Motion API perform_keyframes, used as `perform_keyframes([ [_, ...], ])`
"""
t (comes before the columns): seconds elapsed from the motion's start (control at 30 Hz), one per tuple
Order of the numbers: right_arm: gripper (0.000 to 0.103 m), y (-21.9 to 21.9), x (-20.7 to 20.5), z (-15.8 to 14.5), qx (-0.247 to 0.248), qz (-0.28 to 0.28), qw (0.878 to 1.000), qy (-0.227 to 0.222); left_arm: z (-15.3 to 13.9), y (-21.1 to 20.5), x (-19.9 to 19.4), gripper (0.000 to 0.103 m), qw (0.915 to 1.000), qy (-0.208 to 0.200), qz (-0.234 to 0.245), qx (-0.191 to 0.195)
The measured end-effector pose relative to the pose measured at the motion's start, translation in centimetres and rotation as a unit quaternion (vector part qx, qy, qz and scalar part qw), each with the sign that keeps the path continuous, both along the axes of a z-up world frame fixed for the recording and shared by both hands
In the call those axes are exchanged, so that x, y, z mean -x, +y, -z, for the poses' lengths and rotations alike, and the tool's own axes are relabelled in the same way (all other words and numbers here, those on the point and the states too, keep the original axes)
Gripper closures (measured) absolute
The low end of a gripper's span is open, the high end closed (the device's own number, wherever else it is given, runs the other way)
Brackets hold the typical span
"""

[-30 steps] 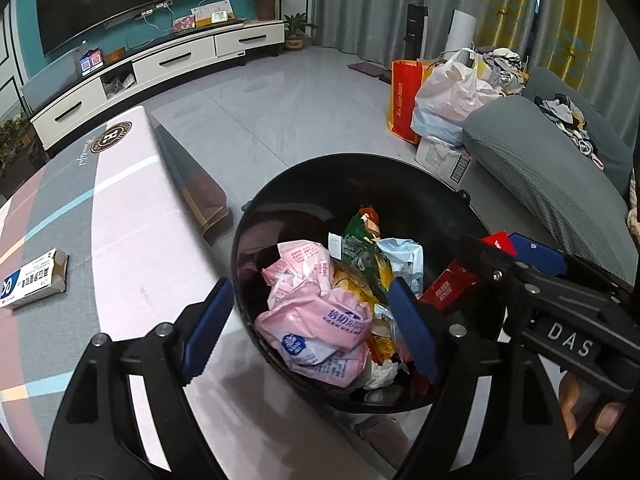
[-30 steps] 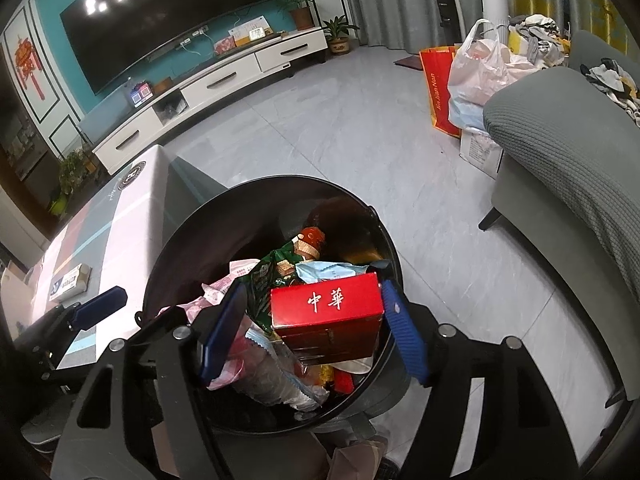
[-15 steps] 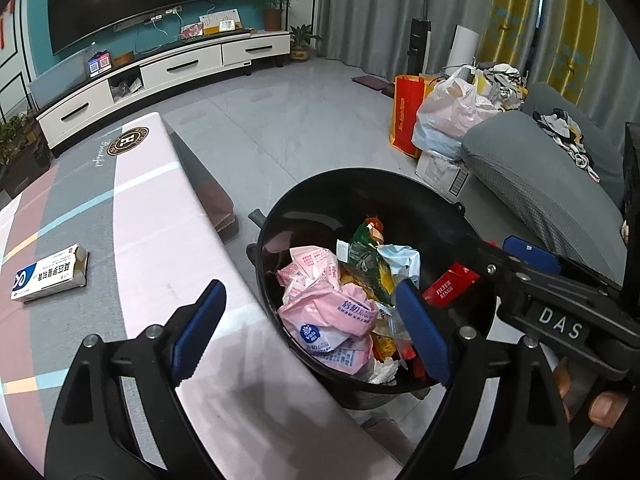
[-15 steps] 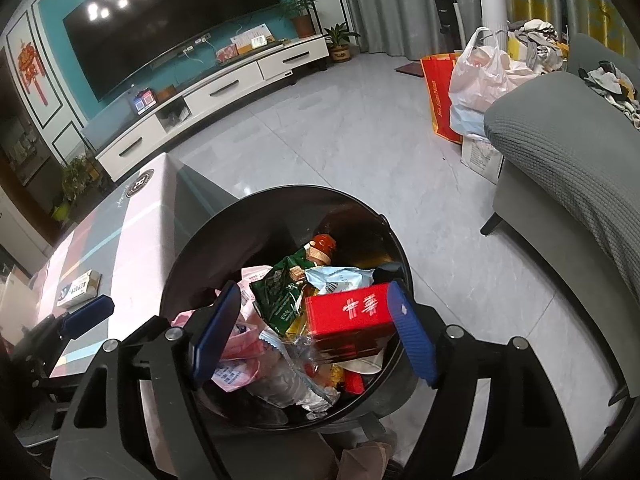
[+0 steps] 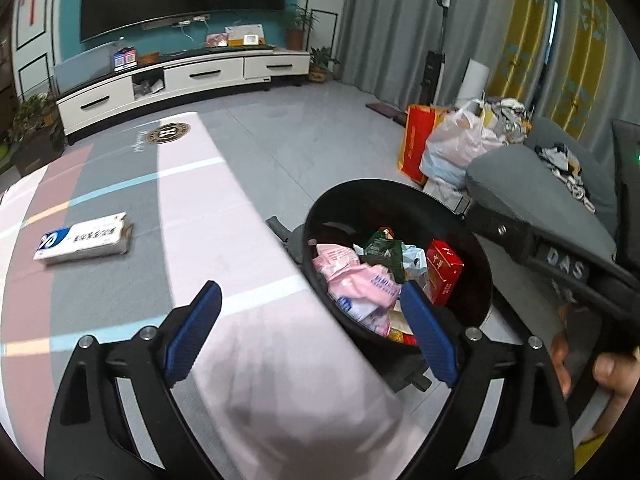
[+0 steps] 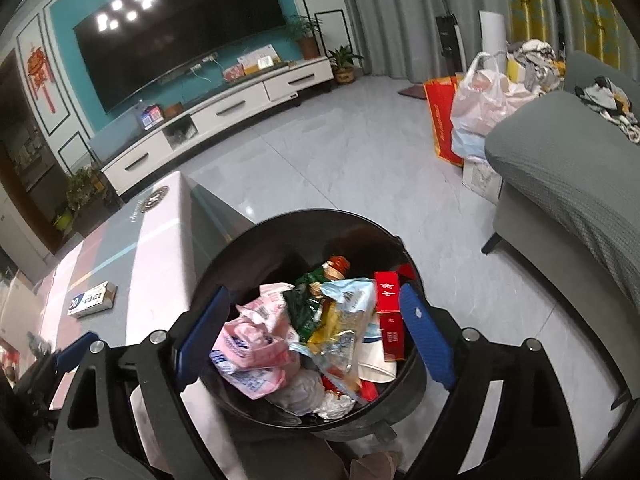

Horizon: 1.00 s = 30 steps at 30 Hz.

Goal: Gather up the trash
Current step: 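Move both open tools back over the mat toward the last trash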

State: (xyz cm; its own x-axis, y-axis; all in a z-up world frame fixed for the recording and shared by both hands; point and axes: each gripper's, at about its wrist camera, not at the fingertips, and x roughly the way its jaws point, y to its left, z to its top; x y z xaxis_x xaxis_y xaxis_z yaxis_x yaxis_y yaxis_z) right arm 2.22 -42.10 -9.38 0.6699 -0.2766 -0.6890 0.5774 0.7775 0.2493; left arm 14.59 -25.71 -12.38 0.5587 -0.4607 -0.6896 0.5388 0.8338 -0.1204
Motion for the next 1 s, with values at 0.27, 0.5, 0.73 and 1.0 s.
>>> perform_keyframes([
  [0.27,0.018,4.7,-2.4,-0.9,0.035,-0.064,0.997,-0.008,0.3,5.8,1.6,0.010,0.9997,-0.001,-0.024,0.010],
  [0.5,0.018,10.5,-5.5,-0.7,0.069,-0.155,0.986,0.001,1.0,13.0,1.2,0.010,0.9965,0.002,-0.084,0.007],
  [0.73,0.018,15.5,-8.5,0.2,0.082,-0.217,0.973,0.016,1.4,21.7,-1.1,0.010,0.9786,0.011,-0.205,0.007],
  [1.0,0.018,20.7,-10.8,1.1,0.103,-0.273,0.956,0.023,1.5,29.5,-2.4,0.007,0.9519,0.030,-0.304,0.024],
])
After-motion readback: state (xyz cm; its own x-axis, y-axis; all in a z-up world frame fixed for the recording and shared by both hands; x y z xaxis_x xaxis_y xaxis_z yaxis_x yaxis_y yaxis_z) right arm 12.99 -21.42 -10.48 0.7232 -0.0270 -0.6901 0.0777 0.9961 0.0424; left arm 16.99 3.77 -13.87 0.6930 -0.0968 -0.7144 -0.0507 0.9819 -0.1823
